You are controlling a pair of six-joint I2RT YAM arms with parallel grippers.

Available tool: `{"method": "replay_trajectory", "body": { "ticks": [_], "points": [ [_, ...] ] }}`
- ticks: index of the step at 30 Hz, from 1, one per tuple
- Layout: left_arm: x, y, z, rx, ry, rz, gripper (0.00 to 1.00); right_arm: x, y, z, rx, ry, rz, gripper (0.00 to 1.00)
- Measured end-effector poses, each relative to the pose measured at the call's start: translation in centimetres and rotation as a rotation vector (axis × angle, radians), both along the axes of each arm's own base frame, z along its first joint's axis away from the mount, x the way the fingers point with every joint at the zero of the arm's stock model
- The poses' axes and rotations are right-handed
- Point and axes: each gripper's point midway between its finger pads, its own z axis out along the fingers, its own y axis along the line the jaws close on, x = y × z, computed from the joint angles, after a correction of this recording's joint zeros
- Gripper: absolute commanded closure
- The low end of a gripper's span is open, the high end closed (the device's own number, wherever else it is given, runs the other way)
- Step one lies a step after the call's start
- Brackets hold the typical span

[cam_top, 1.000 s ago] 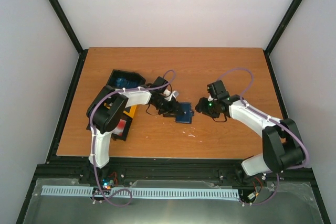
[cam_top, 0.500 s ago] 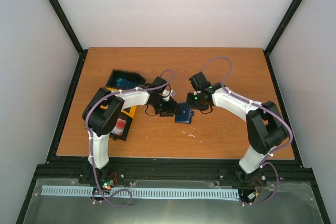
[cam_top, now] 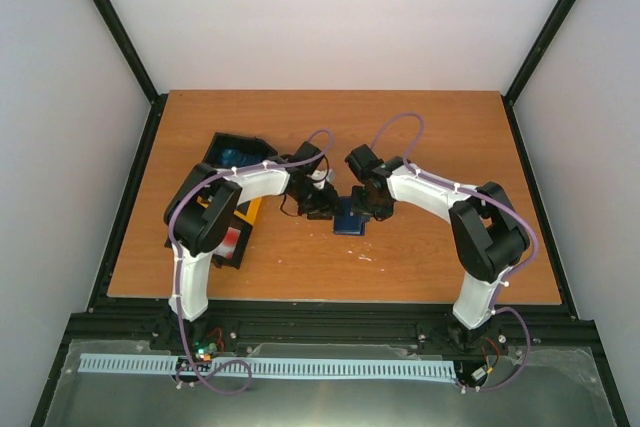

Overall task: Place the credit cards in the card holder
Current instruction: Close the card holder at the center of the board.

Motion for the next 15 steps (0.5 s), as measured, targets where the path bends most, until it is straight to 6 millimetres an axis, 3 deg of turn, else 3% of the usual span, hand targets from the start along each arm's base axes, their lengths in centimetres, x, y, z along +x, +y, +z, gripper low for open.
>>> {"method": "replay_trajectory", "body": {
  "ticks": [10,15],
  "points": [
    [0.0,0.15,-0.27,0.024,0.025,0.01,0.66,0.22,-0.36,-0.02,-0.015,-0.009,-0.035,0.97],
    [-0.01,0.13,-0.31,0.023,0.026,0.01,0.66,0.3,-0.4,0.03,-0.018,-0.014,-0.037,0.97]
  ]
}}
